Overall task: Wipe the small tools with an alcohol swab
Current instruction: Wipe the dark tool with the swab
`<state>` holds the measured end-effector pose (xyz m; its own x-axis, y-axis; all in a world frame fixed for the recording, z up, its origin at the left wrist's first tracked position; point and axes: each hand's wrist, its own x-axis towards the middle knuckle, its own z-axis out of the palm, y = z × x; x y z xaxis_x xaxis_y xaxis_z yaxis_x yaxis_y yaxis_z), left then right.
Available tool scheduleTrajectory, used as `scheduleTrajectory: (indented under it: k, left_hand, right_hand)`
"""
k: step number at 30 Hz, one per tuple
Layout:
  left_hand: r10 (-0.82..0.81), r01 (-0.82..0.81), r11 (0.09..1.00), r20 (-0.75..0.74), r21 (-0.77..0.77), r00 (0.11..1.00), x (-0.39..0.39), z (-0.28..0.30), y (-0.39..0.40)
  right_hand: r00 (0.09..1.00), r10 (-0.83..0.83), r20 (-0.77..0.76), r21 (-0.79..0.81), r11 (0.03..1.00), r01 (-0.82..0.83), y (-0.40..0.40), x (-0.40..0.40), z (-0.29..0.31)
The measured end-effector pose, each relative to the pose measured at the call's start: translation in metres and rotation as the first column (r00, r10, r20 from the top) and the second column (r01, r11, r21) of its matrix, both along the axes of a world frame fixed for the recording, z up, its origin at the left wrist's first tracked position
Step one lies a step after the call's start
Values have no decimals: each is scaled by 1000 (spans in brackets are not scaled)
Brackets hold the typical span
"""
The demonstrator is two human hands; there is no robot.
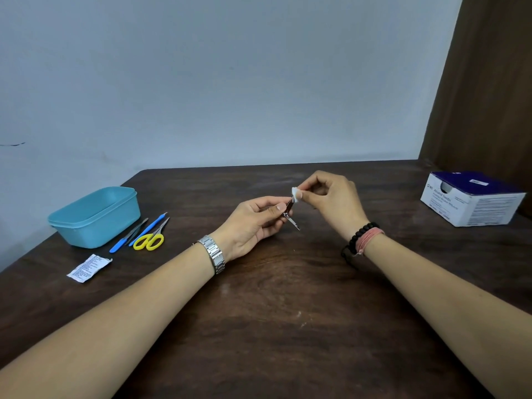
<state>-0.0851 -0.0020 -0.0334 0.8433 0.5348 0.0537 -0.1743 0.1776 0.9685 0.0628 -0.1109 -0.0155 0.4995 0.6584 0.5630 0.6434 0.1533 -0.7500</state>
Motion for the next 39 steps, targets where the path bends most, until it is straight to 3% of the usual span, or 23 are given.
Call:
scheduleTrajectory:
  k: [4, 10, 15, 18, 20, 24, 26, 34, 39]
  left_hand:
    - [28, -28, 1000, 17, -15, 999, 0, 0, 0]
    - [0, 0, 1000, 1, 4, 1000, 0, 0, -1]
    - [25, -25, 1000, 20, -4, 999, 0, 0, -2]
    - [15, -15, 1000, 4, 24, 1000, 0, 0, -2]
    - [11, -10, 999, -7, 39, 1000, 1, -1, -3]
    - [38, -38, 999, 12, -10, 999, 2, -1, -2]
    - [39, -38, 999, 20, -19, 999, 2, 0, -1]
    - [66, -64, 997, 39, -53, 997, 3, 1, -2]
    - [96, -92, 994, 60, -63, 994, 3, 0, -2]
  right_hand:
    - [994, 67, 91, -59, 996, -62, -1, -9, -5]
    - [999, -29, -33, 9, 1000, 29, 1, 0, -3]
    - [999, 43, 30, -31, 999, -42, 1, -8, -5]
    - [992, -29, -125, 12, 999, 30, 5, 0, -3]
    - [962, 7, -271, 17, 1000, -3, 4, 3, -5]
    - [775, 234, -588, 97, 971, -220, 4, -3, -7]
    - [727, 281, -627, 115, 956, -270, 6, -6, -8]
    - [687, 292, -666, 129, 951, -280, 9, -10, -12]
    - [714, 270, -646, 36, 945, -325, 10, -14, -13]
